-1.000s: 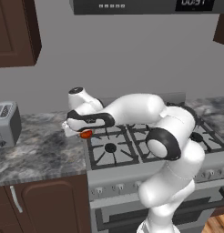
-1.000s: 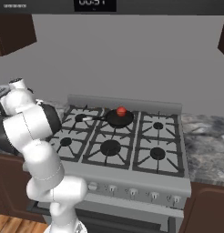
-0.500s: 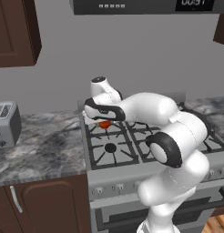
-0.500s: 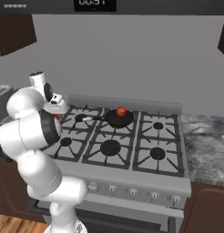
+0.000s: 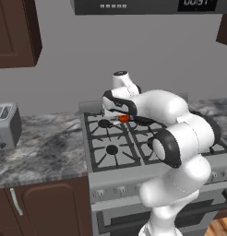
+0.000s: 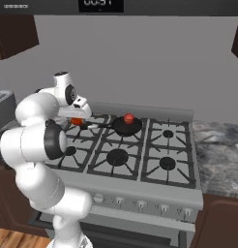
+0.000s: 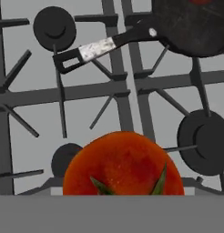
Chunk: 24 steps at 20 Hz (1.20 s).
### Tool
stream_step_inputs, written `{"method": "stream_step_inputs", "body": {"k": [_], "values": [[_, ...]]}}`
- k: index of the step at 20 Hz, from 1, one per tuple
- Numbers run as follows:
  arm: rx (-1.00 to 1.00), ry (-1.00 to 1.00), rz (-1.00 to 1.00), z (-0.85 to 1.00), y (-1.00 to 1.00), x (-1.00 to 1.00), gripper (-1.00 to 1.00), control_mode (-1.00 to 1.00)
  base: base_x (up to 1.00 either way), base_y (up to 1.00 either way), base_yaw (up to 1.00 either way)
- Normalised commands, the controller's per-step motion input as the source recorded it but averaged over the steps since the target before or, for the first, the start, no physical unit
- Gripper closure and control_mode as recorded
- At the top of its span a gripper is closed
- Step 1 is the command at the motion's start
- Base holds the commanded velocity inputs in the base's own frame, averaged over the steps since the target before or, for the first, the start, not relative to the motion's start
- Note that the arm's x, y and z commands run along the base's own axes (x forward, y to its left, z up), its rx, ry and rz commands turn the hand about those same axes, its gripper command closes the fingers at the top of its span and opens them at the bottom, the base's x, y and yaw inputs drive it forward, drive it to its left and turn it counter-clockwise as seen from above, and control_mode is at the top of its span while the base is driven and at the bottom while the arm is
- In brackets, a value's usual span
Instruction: Place the pan on the rear center burner on the stove. Then place the tomato and the onion in the pan and turn on the rear center burner.
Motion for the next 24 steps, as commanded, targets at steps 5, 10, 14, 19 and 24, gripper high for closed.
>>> {"method": "stream_step_inputs", "body": {"k": [5,10,14,19,24], "values": [[0.0,0.0,-0.13,0.0,-0.83,0.32,1.0,-1.0,0.0,0.0,0.0],[0.0,0.0,-0.08,-0.04,-0.74,0.29,1.0,-1.0,0.0,0.0,0.0],[0.0,0.0,-0.01,-0.14,-0.65,0.37,1.0,-1.0,0.0,0.0,0.0],[0.02,0.0,0.0,-0.25,-0.41,0.49,1.0,-1.0,0.0,0.0,0.0],[0.03,0.0,0.0,-0.33,-0.36,0.64,1.0,-1.0,0.0,0.0,0.0]]}}
